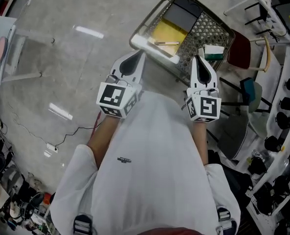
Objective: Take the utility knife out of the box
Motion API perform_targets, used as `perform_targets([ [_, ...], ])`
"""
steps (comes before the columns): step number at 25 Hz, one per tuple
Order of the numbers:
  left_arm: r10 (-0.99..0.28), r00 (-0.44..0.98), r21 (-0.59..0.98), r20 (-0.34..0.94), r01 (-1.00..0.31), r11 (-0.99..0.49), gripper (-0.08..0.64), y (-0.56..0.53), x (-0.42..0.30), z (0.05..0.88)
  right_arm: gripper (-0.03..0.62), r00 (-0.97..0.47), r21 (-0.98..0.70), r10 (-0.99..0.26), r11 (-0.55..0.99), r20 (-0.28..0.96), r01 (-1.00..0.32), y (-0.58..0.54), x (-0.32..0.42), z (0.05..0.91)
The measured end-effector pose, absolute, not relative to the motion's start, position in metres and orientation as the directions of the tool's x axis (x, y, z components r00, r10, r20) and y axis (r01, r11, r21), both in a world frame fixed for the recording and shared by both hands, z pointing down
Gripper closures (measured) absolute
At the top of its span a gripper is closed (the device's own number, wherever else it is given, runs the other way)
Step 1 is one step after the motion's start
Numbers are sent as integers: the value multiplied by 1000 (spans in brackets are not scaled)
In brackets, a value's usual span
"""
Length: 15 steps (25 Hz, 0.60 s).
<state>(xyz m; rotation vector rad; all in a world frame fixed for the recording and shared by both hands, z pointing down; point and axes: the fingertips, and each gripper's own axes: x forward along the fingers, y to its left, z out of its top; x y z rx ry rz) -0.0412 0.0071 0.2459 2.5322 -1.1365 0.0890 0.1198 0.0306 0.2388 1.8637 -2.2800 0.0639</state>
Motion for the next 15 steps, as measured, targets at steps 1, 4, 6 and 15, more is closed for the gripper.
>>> perform_targets([
  [1,-704,681,304,203,-727,-616,558,0,-42,248,593,-181,98,-967,200,177,-975,24,119,239],
  [4,-686,697,316,207,-711,-628,558,-20,-41,255,592,-159,117,-970,182,184,-976,6,117,241],
  [6,-674,707,328,214,-702,-632,558,-27,-36,260,592,-148,122,-969,174,196,-977,1,120,244],
  [15,-641,719,340,268,-694,-635,558,-43,-1,276,592,-187,91,-940,221,285,-971,-20,146,275],
])
